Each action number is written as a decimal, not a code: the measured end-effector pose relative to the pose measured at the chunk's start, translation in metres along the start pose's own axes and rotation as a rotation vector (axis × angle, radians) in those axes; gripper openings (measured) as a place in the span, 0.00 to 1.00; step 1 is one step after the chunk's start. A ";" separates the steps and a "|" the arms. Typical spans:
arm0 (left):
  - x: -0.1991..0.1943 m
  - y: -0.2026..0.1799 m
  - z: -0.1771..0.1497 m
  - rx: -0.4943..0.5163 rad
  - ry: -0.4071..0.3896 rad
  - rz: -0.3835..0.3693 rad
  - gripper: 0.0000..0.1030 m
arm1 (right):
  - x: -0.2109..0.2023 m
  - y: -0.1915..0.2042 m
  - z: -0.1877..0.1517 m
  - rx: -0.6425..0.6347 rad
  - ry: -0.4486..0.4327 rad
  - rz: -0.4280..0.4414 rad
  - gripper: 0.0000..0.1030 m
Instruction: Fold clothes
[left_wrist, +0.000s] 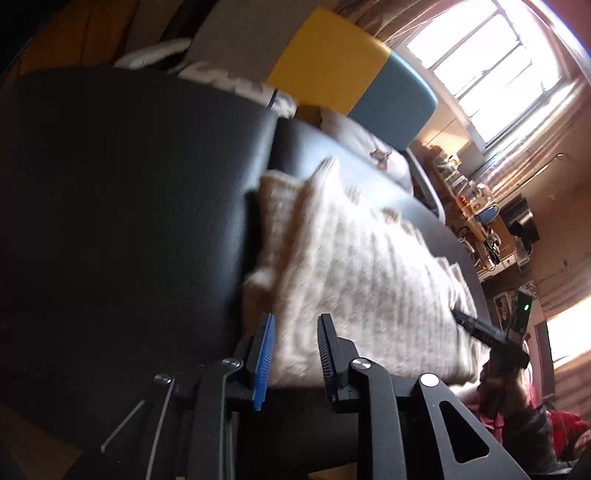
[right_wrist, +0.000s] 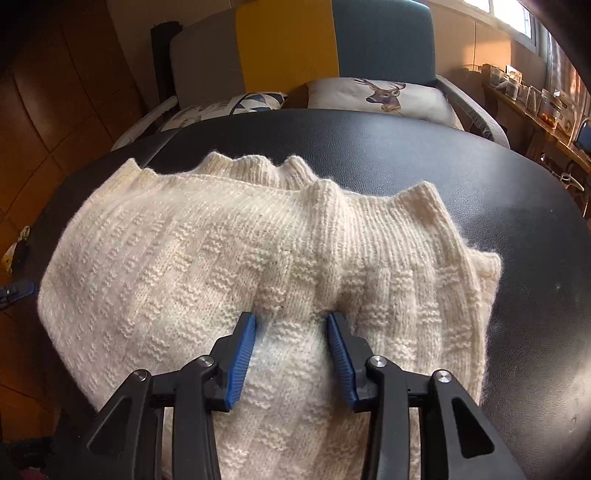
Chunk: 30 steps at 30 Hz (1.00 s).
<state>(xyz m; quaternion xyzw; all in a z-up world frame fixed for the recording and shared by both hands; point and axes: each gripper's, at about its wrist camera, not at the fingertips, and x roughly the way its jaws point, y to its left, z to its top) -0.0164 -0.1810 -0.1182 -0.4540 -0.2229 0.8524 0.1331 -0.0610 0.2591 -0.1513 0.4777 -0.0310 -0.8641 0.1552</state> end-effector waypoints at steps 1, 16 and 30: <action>0.002 -0.010 0.007 0.030 -0.012 -0.007 0.35 | -0.004 -0.005 -0.001 0.031 -0.007 0.026 0.41; 0.099 -0.047 0.027 0.148 0.092 0.135 0.43 | -0.059 -0.041 -0.067 0.108 0.031 0.109 0.39; 0.072 -0.048 0.007 0.091 0.076 0.082 0.46 | -0.096 -0.046 -0.077 0.127 0.009 0.124 0.40</action>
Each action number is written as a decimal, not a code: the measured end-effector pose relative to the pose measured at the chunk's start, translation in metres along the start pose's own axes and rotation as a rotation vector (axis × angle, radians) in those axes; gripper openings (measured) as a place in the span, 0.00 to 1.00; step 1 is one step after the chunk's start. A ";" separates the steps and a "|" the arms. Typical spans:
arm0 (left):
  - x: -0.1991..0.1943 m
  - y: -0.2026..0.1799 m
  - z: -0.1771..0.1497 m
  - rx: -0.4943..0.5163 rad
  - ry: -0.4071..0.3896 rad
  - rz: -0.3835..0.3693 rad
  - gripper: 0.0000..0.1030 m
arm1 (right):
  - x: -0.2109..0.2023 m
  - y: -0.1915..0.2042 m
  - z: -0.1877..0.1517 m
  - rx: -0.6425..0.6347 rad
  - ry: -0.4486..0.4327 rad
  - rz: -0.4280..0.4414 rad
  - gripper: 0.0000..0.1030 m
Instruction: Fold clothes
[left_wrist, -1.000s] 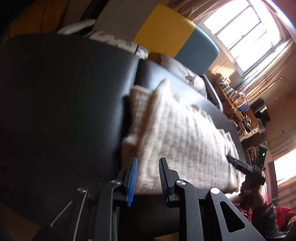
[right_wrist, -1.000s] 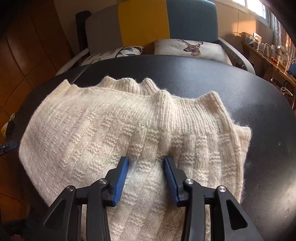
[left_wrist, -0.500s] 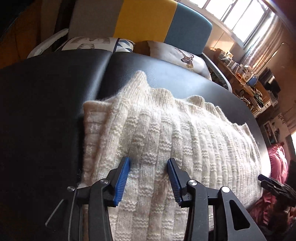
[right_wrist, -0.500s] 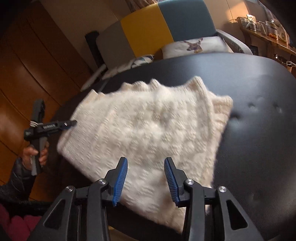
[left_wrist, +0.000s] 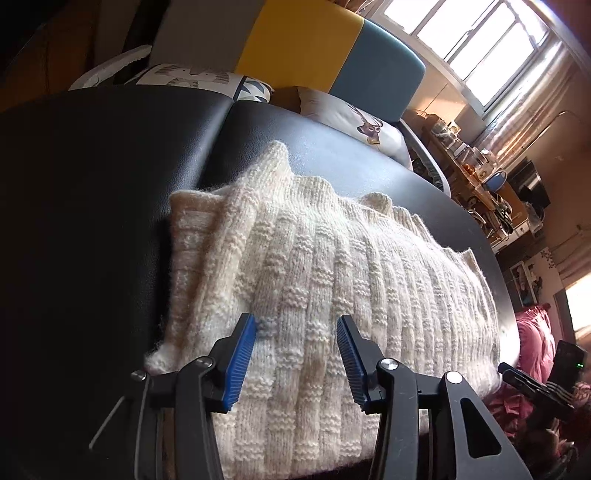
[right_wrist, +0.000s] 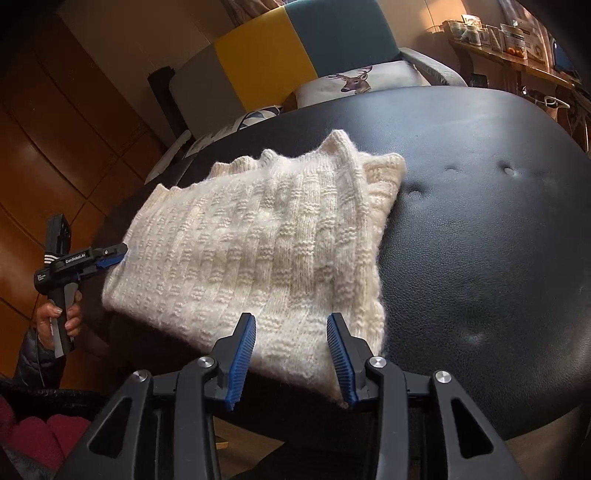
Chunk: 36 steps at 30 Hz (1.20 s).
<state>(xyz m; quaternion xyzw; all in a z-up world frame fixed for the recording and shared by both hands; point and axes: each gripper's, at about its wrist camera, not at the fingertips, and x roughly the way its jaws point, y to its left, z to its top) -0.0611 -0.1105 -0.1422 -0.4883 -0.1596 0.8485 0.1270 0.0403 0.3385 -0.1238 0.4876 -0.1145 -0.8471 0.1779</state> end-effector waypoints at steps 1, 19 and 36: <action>0.001 0.000 -0.003 0.007 0.003 0.007 0.46 | 0.005 0.000 -0.002 -0.009 0.025 -0.029 0.40; -0.052 0.046 0.001 -0.055 -0.112 -0.016 0.78 | 0.058 0.039 0.089 -0.147 0.072 -0.187 0.41; 0.017 0.072 0.031 -0.088 0.113 -0.201 0.79 | 0.072 0.009 0.076 -0.040 0.030 -0.112 0.46</action>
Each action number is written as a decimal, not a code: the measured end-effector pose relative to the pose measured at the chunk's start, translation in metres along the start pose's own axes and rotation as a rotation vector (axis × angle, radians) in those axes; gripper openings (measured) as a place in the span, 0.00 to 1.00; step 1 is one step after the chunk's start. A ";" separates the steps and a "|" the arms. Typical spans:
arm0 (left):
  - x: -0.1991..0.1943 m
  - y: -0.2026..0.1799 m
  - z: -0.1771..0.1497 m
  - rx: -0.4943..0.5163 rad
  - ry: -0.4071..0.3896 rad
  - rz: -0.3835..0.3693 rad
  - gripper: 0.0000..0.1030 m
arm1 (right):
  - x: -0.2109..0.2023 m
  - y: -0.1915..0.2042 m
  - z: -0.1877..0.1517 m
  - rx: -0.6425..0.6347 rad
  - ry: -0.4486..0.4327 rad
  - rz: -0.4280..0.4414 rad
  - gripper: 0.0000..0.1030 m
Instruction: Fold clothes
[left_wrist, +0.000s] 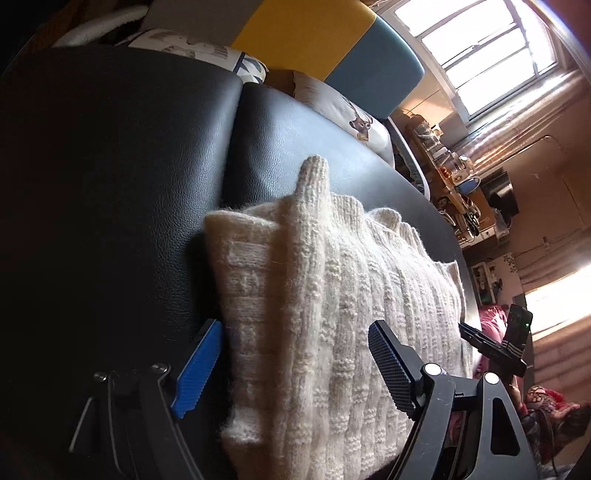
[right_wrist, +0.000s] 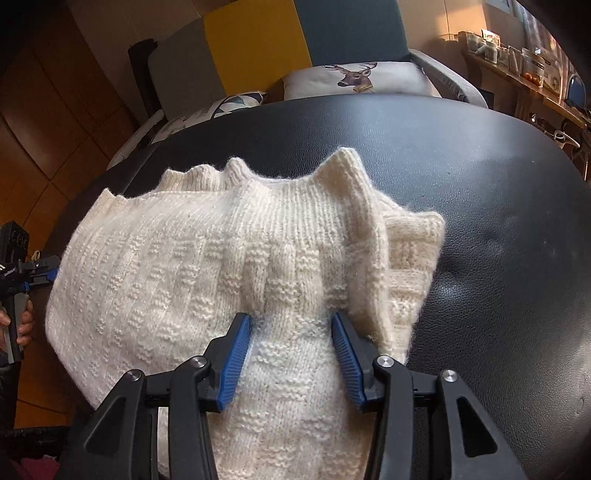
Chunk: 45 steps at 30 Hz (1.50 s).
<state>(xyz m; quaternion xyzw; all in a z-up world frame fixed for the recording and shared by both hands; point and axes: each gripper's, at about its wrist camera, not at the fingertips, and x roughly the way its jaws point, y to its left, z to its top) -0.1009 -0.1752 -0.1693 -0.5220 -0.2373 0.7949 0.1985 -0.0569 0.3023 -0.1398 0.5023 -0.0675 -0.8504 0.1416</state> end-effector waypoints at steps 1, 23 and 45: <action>0.002 0.001 -0.001 -0.006 0.000 -0.008 0.79 | 0.000 -0.001 0.000 0.003 -0.002 0.002 0.46; 0.012 0.001 0.001 -0.088 -0.063 0.005 0.66 | -0.001 0.000 -0.001 0.000 -0.029 0.010 0.46; 0.017 0.018 0.004 -0.245 -0.050 -0.175 0.20 | -0.030 0.021 0.015 -0.353 0.077 0.039 0.48</action>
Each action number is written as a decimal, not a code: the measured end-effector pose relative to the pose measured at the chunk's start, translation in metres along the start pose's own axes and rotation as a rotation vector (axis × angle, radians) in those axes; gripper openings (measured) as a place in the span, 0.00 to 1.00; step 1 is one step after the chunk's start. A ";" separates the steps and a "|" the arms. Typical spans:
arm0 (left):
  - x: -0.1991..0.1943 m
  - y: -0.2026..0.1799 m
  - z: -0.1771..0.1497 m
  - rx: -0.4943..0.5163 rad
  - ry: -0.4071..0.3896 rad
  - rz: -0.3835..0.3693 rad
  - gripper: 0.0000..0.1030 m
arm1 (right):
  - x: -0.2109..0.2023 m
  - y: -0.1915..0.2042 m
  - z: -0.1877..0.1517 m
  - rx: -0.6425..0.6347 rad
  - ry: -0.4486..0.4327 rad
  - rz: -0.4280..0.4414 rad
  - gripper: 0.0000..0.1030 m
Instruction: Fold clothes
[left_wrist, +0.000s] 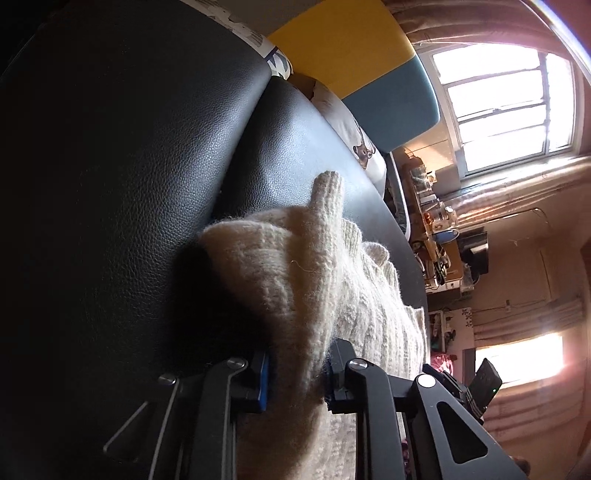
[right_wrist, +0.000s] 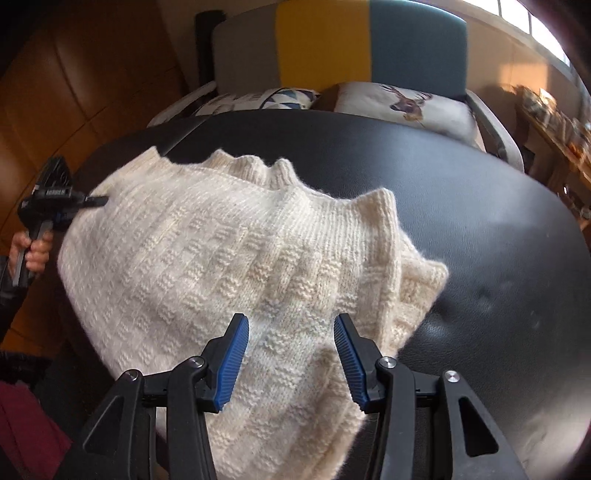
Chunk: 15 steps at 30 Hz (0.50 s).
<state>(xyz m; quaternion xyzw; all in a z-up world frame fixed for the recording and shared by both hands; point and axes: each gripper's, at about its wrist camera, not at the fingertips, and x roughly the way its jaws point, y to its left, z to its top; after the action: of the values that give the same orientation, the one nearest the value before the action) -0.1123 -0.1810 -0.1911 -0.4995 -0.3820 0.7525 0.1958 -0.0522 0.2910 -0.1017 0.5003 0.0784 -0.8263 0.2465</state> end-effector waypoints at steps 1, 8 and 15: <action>0.000 0.000 0.000 -0.006 -0.002 -0.003 0.20 | 0.002 0.000 0.003 -0.033 0.022 -0.001 0.48; 0.001 -0.008 0.010 -0.001 -0.023 0.024 0.19 | 0.036 -0.021 0.013 -0.066 0.190 0.052 0.50; -0.006 -0.028 0.021 0.015 -0.047 -0.014 0.17 | 0.041 -0.025 0.003 0.017 0.164 0.069 0.55</action>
<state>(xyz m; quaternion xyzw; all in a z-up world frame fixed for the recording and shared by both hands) -0.1308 -0.1755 -0.1612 -0.4775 -0.3842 0.7656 0.1958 -0.0825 0.2980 -0.1387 0.5706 0.0742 -0.7743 0.2635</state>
